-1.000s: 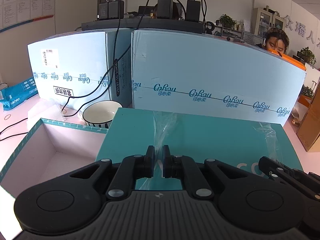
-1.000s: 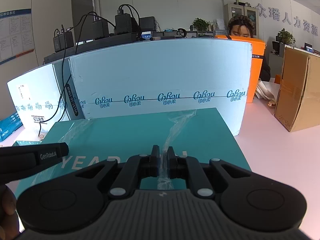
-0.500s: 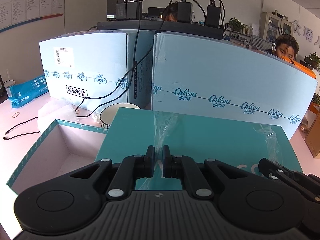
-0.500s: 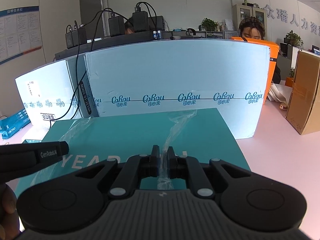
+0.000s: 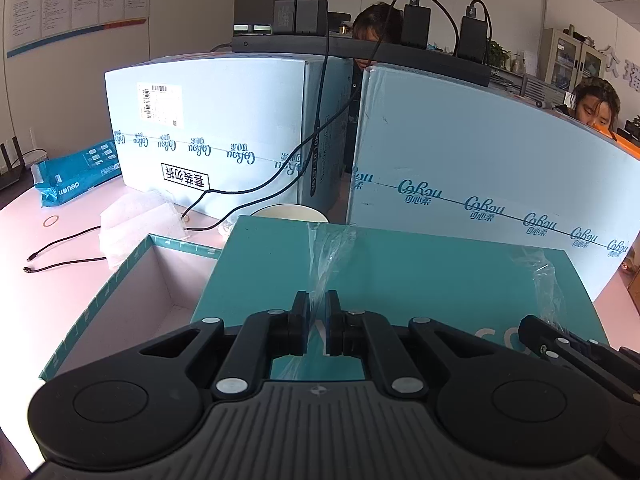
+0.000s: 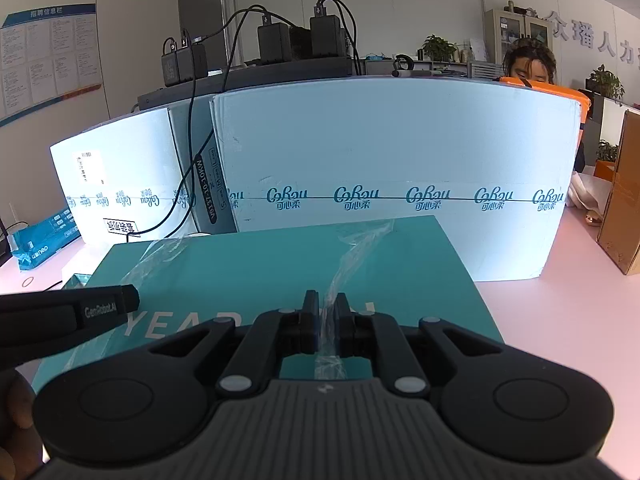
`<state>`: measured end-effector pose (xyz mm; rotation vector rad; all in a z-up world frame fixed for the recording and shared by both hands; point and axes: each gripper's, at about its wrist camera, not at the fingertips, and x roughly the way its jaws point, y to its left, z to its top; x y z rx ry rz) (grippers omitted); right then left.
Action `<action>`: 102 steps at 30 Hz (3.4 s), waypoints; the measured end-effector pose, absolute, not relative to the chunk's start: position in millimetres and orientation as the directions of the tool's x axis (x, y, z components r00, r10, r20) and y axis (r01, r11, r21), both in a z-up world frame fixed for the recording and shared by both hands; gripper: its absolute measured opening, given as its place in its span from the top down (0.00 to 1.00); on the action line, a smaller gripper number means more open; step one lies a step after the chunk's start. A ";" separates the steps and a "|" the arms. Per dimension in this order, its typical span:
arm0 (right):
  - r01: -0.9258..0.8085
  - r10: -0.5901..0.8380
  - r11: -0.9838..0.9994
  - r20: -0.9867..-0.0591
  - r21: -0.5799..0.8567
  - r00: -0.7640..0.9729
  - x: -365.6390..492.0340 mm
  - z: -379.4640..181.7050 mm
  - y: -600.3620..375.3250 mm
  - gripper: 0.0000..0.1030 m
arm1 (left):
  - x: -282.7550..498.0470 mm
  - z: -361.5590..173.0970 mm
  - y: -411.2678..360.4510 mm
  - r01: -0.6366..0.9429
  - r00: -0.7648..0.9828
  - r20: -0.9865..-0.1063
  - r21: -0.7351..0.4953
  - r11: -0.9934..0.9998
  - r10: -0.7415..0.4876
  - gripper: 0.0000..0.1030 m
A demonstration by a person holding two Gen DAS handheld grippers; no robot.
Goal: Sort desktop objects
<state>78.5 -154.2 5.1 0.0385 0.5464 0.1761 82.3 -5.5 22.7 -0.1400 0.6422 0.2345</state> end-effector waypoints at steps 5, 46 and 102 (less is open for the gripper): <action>-0.159 0.179 0.984 -0.516 0.084 0.838 79.6 5.5 -144.5 0.90 | 82.7 21.3 6.3 -0.264 0.773 -0.609 -0.057 0.963 0.176 0.96; -0.215 0.250 0.968 -0.527 0.127 0.812 74.0 -3.0 -53.5 0.90 | 83.2 18.6 96.2 -0.347 0.763 -0.596 -0.049 0.937 0.251 0.94; -0.210 0.267 0.961 -0.396 0.182 0.878 26.0 -13.4 -61.7 0.46 | 77.0 -5.9 108.0 -0.197 0.701 -0.713 -0.205 0.959 -0.008 0.13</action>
